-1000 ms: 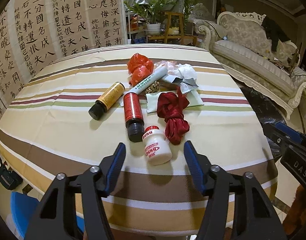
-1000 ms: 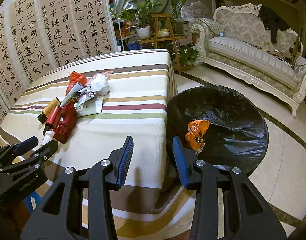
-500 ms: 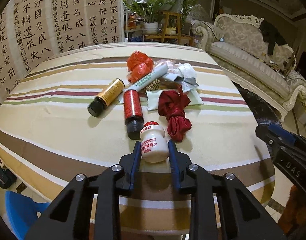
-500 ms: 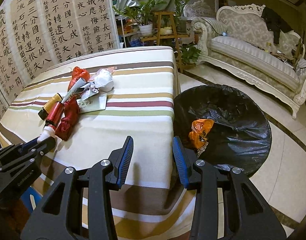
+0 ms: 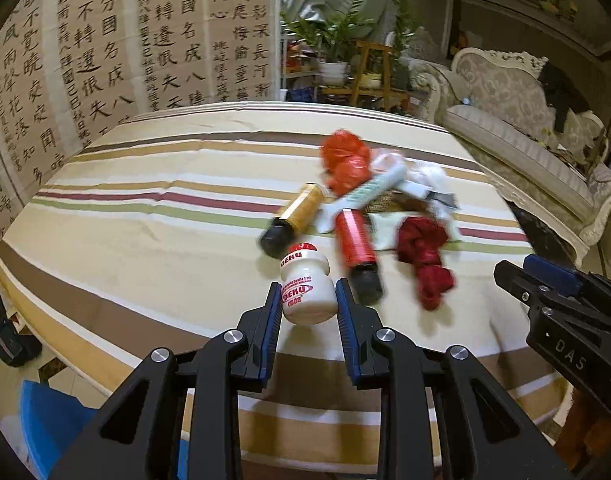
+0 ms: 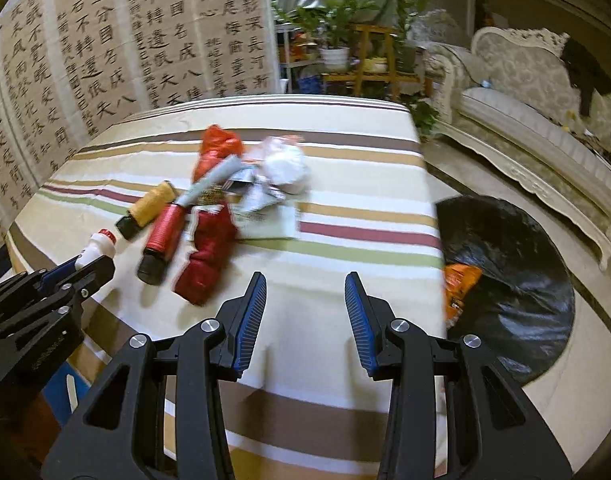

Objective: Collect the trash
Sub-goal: 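Grasp the white yogurt bottle with the left gripper while the right grasps the red ribbon bow, then carry the bottle and ribbon over the black bin and open both grippers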

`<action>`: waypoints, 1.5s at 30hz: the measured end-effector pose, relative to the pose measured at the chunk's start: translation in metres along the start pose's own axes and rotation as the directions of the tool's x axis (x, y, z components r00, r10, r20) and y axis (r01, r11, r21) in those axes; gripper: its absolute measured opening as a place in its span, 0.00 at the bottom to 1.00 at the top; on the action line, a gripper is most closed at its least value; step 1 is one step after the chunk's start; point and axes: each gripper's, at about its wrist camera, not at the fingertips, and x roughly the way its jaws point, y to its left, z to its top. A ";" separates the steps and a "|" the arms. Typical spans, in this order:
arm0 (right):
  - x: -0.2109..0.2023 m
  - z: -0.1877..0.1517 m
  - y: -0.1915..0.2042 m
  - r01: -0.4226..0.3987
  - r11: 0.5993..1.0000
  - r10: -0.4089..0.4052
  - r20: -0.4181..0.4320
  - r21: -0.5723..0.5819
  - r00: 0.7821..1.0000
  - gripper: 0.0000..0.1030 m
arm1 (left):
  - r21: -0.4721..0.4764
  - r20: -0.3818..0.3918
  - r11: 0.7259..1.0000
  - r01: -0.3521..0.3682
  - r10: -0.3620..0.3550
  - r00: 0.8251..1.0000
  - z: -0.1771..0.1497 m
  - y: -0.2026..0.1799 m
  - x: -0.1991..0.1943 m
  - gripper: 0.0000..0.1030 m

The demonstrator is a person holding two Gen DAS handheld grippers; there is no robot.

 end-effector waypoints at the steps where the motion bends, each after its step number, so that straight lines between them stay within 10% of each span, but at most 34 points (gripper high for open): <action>1: 0.002 0.002 0.005 -0.007 1.000 0.007 -0.002 -0.008 1.000 0.39 | -0.007 -0.002 1.000 -0.007 0.007 1.000 0.001 0.005 0.002 0.27; 17: 0.039 0.017 0.051 -0.072 0.995 0.067 -0.077 -0.067 0.995 0.40 | -0.039 -0.023 0.999 -0.027 0.026 0.999 0.008 0.034 0.022 0.27; 27: 0.029 0.009 0.044 -0.071 0.994 0.066 -0.063 -0.078 0.996 0.23 | -0.022 -0.016 1.000 0.004 -0.005 1.000 0.006 0.018 0.017 0.27; 45: -0.013 -0.008 -0.085 0.147 0.981 -0.151 0.021 0.124 0.988 0.23 | 0.144 0.015 0.978 0.153 -0.157 0.988 0.012 -0.094 0.007 0.27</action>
